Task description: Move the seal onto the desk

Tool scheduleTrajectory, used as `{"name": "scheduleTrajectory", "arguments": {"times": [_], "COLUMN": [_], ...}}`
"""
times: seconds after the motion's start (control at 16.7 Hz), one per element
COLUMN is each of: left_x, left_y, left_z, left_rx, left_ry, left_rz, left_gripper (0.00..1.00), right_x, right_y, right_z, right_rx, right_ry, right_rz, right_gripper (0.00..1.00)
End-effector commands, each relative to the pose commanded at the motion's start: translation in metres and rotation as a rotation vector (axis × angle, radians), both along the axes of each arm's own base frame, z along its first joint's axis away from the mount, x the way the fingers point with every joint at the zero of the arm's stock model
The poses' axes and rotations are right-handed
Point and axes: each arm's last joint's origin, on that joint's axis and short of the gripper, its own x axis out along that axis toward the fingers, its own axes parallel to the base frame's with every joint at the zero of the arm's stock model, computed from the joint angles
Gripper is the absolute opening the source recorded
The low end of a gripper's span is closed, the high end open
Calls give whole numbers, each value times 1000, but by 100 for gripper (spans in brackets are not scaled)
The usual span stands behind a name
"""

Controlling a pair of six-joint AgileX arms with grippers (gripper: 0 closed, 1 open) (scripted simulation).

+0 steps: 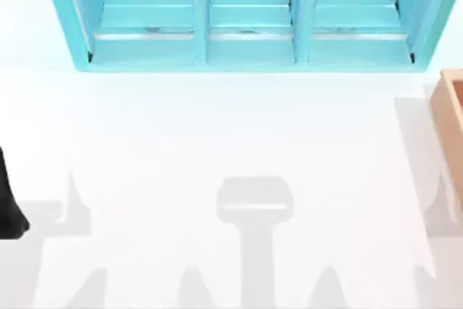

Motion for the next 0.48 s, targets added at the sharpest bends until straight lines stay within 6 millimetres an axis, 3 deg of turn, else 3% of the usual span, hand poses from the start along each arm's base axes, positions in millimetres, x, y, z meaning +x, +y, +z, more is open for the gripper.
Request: {"name": "scheduleTrajectory", "arguments": {"times": [0.24, 0.48], "left_x": [0, 0], "left_y": [0, 0], "left_z": [0, 0], "left_rx": [0, 0], "left_ry": [0, 0], "left_rz": [0, 0], "left_gripper": [100, 100], "right_x": [0, 5], "right_y": [-2, -8], "right_z": [5, 34], "right_rx": [-15, -67], "right_ry": [34, 226], "right_rz": [-15, -67], "right_gripper": [100, 100]}}
